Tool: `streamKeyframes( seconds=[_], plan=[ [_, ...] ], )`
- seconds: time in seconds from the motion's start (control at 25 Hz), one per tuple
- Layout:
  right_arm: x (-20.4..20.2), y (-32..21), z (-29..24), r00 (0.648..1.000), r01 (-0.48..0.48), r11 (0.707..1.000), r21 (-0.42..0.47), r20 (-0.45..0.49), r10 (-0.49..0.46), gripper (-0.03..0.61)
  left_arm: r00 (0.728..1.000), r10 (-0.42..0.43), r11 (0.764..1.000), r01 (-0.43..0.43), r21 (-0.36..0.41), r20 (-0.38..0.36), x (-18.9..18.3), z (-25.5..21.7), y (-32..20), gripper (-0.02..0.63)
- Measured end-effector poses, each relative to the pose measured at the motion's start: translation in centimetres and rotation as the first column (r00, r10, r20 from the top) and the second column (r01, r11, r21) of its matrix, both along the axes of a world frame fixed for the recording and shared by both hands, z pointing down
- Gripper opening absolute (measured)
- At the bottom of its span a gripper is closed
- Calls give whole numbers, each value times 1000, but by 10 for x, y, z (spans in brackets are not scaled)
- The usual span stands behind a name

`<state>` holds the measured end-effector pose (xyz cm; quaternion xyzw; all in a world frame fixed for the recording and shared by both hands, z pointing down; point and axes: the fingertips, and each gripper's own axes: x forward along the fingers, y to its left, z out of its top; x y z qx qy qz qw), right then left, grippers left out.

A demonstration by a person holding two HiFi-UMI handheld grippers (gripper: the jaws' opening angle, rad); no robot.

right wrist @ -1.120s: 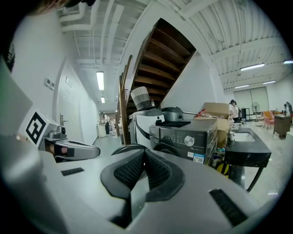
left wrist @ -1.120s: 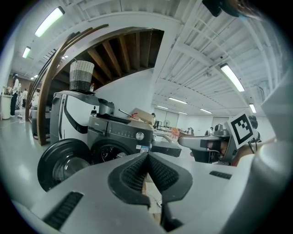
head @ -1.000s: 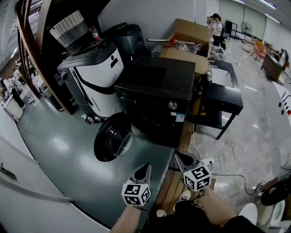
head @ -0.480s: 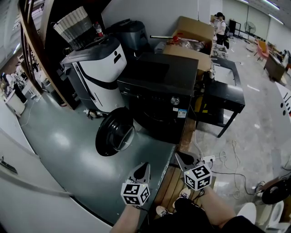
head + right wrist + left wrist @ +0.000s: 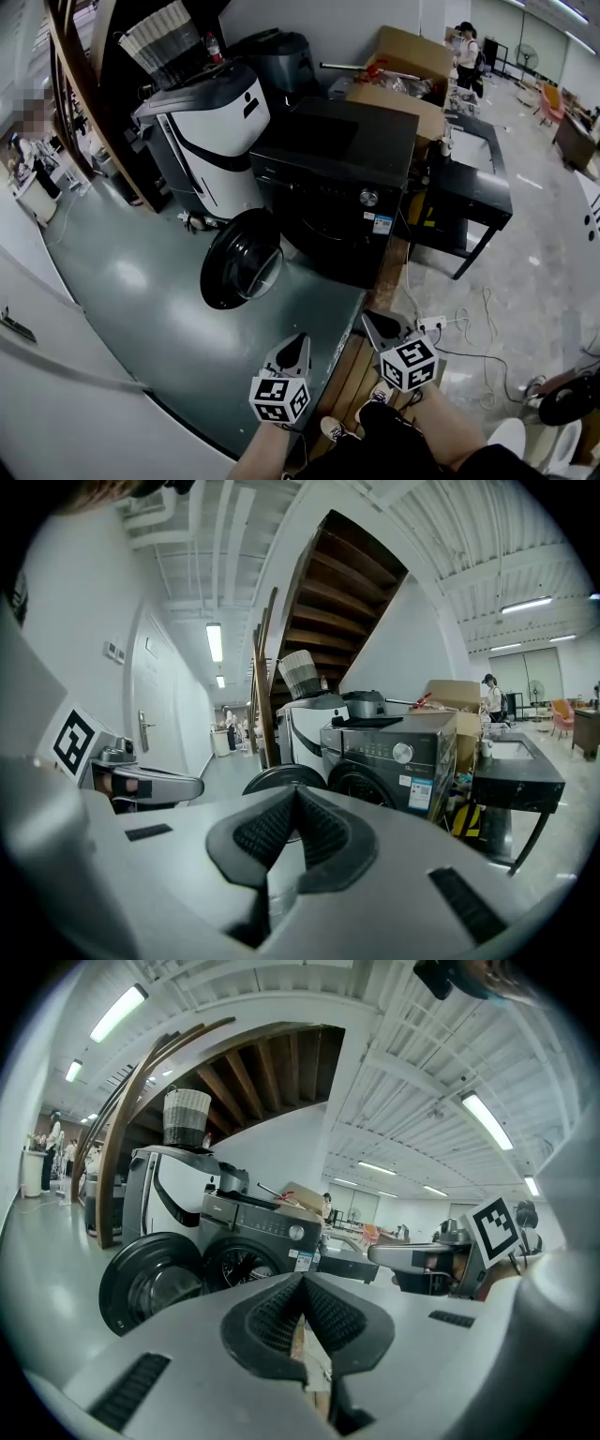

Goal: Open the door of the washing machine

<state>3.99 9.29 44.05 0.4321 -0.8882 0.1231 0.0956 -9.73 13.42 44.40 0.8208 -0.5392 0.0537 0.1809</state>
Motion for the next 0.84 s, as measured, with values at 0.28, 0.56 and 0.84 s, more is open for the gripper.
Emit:
streamKeyframes(
  seconds=[0.28, 0.56, 0.84],
  plan=[
    [3, 3, 0, 1000, 3, 1000, -3, -4, -3, 17, 1000, -8, 1000, 8, 0, 3, 1, -1, 5, 18],
    [0, 3, 4, 1000, 1, 1000, 0, -8, -1, 17, 1000, -6, 1000, 6, 4, 1, -3, 2, 4, 18],
    [-5, 2, 3, 1000, -7, 1000, 1, -8, 7, 17, 1000, -2, 1000, 2, 9, 4, -8, 1, 3, 18]
  ],
)
